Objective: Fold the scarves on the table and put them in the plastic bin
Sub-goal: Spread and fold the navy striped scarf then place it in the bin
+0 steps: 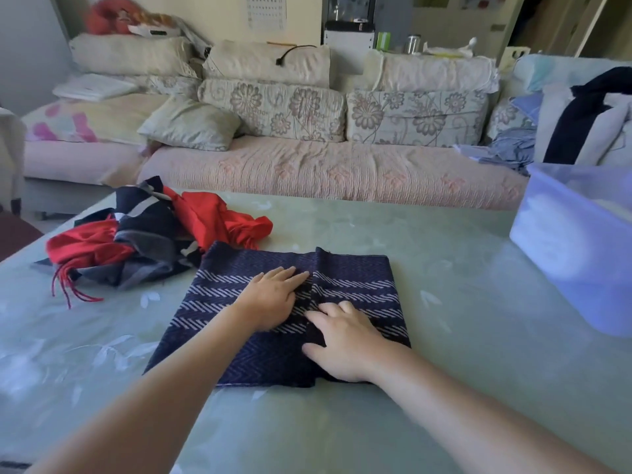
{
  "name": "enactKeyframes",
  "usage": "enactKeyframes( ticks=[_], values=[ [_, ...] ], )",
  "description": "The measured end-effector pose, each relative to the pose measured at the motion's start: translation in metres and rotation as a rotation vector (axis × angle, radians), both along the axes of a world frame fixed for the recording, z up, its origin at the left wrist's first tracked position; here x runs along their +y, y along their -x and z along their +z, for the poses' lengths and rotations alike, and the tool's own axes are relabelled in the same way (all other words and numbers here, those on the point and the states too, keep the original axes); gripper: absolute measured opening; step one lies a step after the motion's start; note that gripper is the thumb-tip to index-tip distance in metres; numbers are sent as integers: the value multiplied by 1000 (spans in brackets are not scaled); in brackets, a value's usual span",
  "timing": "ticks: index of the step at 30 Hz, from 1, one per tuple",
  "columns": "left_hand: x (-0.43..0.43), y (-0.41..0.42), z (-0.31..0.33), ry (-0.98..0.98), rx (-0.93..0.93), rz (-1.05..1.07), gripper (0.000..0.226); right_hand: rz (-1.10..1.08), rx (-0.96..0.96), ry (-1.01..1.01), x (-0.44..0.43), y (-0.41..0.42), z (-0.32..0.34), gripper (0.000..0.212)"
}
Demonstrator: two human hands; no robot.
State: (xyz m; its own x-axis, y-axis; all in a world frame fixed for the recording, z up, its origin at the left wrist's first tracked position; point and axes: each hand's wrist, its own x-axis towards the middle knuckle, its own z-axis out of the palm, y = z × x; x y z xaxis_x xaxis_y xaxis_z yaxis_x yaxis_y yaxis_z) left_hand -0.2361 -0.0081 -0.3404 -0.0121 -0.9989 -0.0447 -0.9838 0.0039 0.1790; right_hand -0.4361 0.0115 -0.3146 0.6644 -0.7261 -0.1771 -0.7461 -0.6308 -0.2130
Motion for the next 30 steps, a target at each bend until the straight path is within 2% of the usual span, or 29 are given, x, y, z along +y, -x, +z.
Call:
enactKeyframes(
  ticks=[2,4,6,8,10,12,15,17,18,19,21,25,27,30],
  values=[
    [12,3,6,158,110,-17,54,-6,-48,-32,2,2,2,56],
    [19,11,13,243,164,-67,51,-69,-203,-96,-1,9,10,43],
    [25,21,14,152,110,-129,57,-164,-297,-100,-9,19,18,36],
    [32,29,9,-50,-25,-152,63,-249,-305,-60,-20,32,23,32],
    [35,34,7,-117,-95,-114,62,-327,-302,-56,-36,45,23,32],
    [36,42,12,-45,-131,-81,57,-404,-307,-50,-53,57,21,32],
    [34,69,20,217,-189,-160,41,-509,-322,7,-82,72,16,31],
    [33,96,25,341,-135,-265,32,-557,-322,50,-100,77,12,28],
    [34,110,28,337,-73,-301,28,-566,-304,64,-108,79,9,26],
    [35,125,32,294,-8,-311,28,-576,-282,71,-116,79,7,26],
    [37,150,37,147,48,-252,42,-598,-259,86,-128,77,2,38],
    [34,183,40,-118,-154,-147,69,-619,-215,127,-145,66,-2,44],
    [33,192,42,-138,-201,-146,66,-677,-210,103,-150,61,-2,42],
    [31,199,44,-152,-190,-115,39,-766,-262,-5,-158,57,-2,35]
  ],
)
